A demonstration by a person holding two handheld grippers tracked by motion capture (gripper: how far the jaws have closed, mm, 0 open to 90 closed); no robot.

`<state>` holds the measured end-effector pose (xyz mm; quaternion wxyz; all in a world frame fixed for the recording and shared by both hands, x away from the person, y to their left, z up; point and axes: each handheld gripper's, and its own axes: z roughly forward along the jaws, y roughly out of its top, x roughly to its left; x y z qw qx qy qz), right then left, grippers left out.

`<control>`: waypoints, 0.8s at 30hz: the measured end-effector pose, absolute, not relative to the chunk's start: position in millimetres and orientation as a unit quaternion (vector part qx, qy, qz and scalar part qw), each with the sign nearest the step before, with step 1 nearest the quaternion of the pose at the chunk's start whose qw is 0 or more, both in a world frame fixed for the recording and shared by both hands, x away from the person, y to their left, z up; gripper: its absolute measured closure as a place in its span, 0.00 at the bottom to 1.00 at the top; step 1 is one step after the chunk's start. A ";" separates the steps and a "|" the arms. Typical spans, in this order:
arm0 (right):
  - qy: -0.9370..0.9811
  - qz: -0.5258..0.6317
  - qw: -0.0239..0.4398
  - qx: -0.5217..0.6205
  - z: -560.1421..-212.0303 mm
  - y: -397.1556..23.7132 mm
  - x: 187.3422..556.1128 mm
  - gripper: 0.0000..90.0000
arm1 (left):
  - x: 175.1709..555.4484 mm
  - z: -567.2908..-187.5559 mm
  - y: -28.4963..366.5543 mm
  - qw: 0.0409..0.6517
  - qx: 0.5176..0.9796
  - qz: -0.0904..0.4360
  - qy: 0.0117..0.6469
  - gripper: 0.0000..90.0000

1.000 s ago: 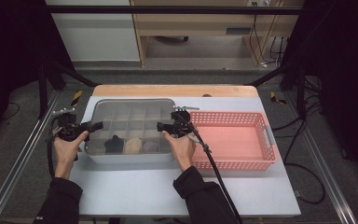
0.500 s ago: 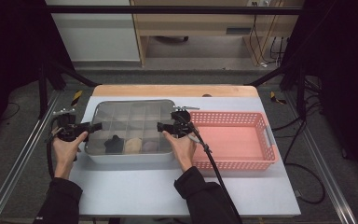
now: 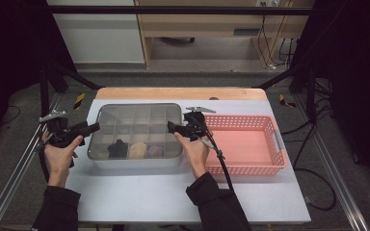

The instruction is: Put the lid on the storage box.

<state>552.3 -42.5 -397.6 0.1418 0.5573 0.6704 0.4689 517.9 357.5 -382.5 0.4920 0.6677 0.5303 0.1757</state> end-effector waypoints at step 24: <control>0.716 0.468 0.189 0.483 -379.0 -140.8 485.8 0.42 | 448.6 -388.0 310.2 0.489 0.729 0.175 0.446 0.56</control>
